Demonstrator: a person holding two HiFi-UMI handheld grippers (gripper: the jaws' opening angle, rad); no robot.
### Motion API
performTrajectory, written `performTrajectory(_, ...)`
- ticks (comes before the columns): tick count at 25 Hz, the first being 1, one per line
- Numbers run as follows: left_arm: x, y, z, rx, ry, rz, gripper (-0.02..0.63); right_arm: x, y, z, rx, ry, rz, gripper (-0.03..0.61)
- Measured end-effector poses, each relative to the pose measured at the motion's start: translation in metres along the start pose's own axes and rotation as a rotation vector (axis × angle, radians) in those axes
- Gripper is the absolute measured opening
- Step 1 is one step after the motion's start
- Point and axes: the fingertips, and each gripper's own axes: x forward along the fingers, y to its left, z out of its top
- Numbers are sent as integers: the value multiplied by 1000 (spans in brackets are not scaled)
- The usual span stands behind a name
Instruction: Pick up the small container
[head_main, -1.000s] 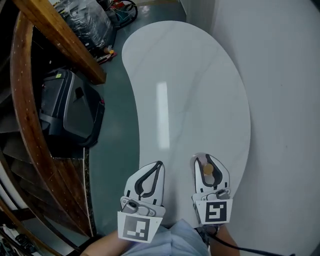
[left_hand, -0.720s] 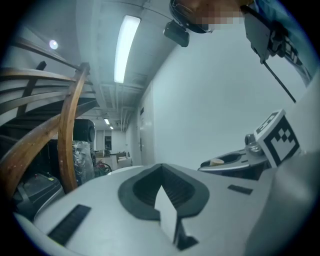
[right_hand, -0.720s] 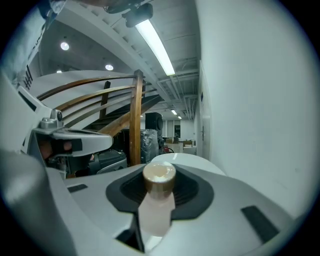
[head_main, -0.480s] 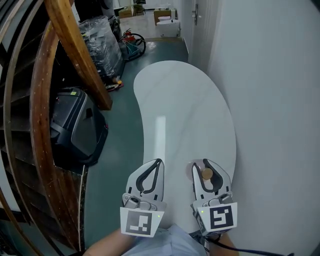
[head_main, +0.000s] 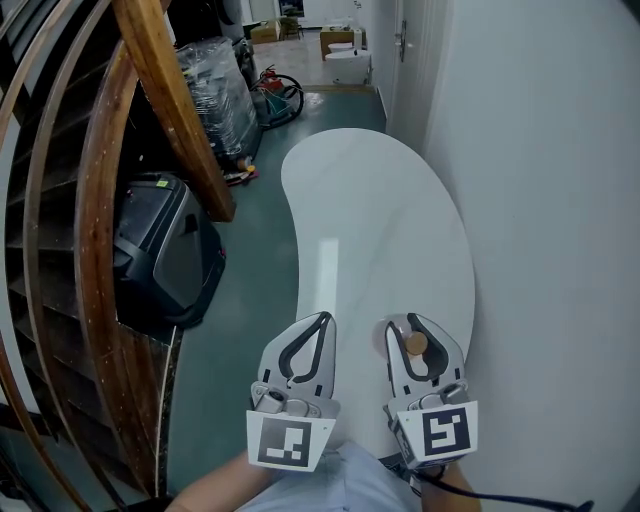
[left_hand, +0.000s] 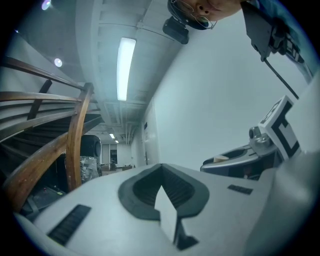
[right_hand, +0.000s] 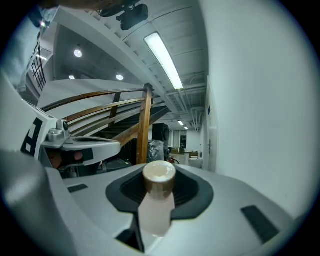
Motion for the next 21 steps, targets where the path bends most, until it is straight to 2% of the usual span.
performTrajectory(9,-6,4,8,-1,-23,14,1,3,9,17,-4,-88,23,106)
performTrajectory(14,-7,4,7,1,-17,17,0,1,7,8,-4,-9,11,106)
performTrajectory(21,-5,3,6,-6,-20,26,0,2,2,1,13,36,-3,106)
